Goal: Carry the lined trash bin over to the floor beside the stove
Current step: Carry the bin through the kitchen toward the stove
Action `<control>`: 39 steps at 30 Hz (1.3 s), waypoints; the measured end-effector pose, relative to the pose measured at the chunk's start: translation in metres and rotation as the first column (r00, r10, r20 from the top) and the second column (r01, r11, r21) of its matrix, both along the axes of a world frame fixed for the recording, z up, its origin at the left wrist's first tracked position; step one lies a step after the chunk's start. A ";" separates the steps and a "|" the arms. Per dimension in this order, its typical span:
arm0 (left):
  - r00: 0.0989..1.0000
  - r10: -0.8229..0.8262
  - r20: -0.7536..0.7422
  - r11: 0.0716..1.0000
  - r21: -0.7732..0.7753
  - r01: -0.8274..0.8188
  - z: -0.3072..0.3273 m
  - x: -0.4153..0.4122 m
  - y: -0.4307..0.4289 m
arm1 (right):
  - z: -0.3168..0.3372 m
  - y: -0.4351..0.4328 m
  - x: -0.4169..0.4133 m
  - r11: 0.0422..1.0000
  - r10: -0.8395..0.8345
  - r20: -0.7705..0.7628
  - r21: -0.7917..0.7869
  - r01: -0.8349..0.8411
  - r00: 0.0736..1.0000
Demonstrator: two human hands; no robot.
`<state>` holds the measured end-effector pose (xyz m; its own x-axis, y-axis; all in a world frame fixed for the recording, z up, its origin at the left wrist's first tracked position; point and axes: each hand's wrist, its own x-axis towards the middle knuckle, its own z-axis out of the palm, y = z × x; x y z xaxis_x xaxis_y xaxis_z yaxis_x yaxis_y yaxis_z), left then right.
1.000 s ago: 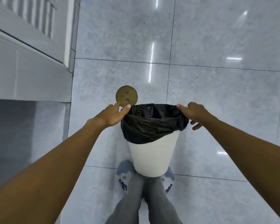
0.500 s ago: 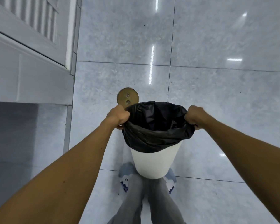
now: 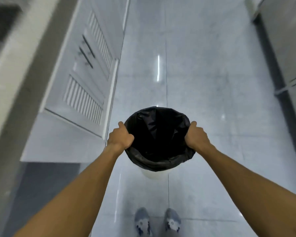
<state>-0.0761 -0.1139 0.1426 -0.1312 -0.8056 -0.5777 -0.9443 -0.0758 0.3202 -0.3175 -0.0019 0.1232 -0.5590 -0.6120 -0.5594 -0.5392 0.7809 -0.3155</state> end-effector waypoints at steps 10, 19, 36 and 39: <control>0.985 -0.009 -0.173 0.971 -0.237 -0.033 0.282 -0.031 -0.045 | 0.286 -0.047 -0.041 0.964 -0.005 -0.195 -0.263 -0.047 0.981; 0.961 -0.113 -0.253 0.950 -0.310 0.030 0.419 -0.113 -0.101 | 0.423 -0.094 -0.125 0.931 -0.040 -0.303 -0.357 -0.075 0.952; 0.901 -0.205 -0.382 0.931 -0.361 0.058 0.512 -0.334 -0.302 | 0.546 -0.287 -0.351 0.901 -0.039 -0.415 -0.407 -0.147 0.909; 0.895 -0.212 -0.392 0.931 -0.358 0.064 0.519 -0.358 -0.338 | 0.547 -0.319 -0.375 0.900 -0.037 -0.414 -0.409 -0.149 0.909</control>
